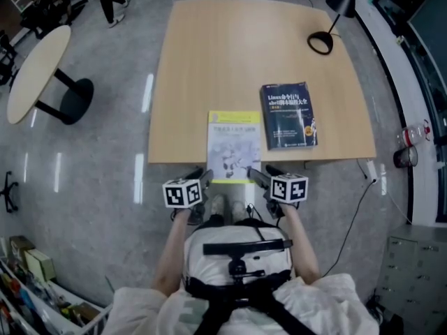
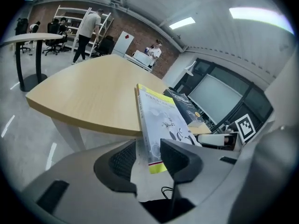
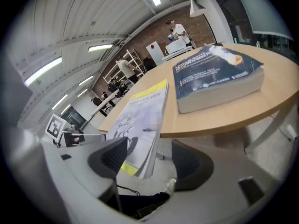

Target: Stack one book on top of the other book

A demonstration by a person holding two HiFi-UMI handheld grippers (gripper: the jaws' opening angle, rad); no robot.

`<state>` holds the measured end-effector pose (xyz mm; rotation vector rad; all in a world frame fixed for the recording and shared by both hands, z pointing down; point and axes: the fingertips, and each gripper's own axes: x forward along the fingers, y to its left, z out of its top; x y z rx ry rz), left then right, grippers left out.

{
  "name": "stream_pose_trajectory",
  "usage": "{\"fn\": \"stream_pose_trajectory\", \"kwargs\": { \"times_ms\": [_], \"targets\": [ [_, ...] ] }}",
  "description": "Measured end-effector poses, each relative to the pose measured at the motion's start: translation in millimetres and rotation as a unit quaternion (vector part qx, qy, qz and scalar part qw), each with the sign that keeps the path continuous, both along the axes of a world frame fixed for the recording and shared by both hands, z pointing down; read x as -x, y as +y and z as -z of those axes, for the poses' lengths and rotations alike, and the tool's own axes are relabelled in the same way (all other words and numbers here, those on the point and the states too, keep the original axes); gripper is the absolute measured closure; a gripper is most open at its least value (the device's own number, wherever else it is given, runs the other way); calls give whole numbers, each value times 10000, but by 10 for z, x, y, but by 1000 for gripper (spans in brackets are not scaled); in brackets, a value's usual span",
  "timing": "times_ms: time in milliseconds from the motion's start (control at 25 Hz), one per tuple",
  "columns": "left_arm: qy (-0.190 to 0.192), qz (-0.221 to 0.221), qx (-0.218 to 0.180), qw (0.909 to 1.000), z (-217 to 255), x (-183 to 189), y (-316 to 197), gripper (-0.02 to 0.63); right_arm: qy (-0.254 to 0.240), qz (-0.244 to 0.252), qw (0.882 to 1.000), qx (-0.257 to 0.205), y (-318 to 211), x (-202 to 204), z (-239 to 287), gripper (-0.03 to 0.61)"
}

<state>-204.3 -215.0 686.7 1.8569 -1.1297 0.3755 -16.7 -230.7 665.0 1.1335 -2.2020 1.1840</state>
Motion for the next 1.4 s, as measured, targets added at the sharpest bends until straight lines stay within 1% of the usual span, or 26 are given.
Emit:
{"fn": "stream_pose_trajectory", "kwargs": {
  "times_ms": [160,200,280,320,400,520,640,760,840,960,1040,1120,1160,1200,1240,1280,1320,1400],
  "targets": [
    [505,-77,294,9983,-49,41,-16,409,-364,-108,9989,283,11,32,-87,266],
    [668,-133,315,9972,-19,27,-19,405,-448,-79,9984,341,13,65,-96,239],
    [934,-312,299,9947,73,-49,-19,380,-523,25,9978,407,21,128,-105,232],
    [984,-430,309,9937,91,-102,-17,368,-535,64,9976,426,21,150,-111,232],
    [962,-625,458,9923,17,-209,-3,341,-579,90,9971,482,15,179,-133,232],
    [923,-692,713,9908,-146,-312,21,339,-616,139,9964,561,1,225,-163,232],
    [1148,-628,798,9882,-178,-414,-22,339,-622,228,9957,649,4,252,-188,232],
    [1286,-838,795,9850,-195,-500,-64,339,-696,363,9937,806,30,304,-245,232],
    [1434,-1004,798,9813,-202,-527,-75,339,-810,458,9911,951,43,365,-288,232],
    [1698,-1125,935,9746,-225,-557,-75,339,-1009,550,9869,1133,37,432,-337,232],
    [1894,-1179,1123,9683,-245,-594,-63,341,-1127,637,9838,1243,33,480,-344,232],
    [2123,-1235,1362,9598,-263,-663,-52,341,-1185,836,9801,1356,43,559,-348,232],
    [2181,-1299,1434,9566,-269,-708,-49,341,-1188,948,9783,1409,51,601,-354,232],
    [2146,-1391,1433,9561,-271,-744,-48,341,-1176,1037,9770,1443,57,632,-360,232],
    [2025,-1497,1361,9581,-265,-763,-50,350,-1167,1083,9765,1451,60,648,-363,256],
    [1866,-1602,1259,9611,-249,-770,-52,350,-1173,1090,9766,1438,62,651,-358,256],
    [1723,-1681,1173,9635,-230,-772,-53,363,-1189,1078,9770,1407,63,648,-346,269],
    [1588,-1706,1082,9664,-207,-772,-55,368,-1184,1043,9785,1328,63,637,-317,280]
  ]
}}
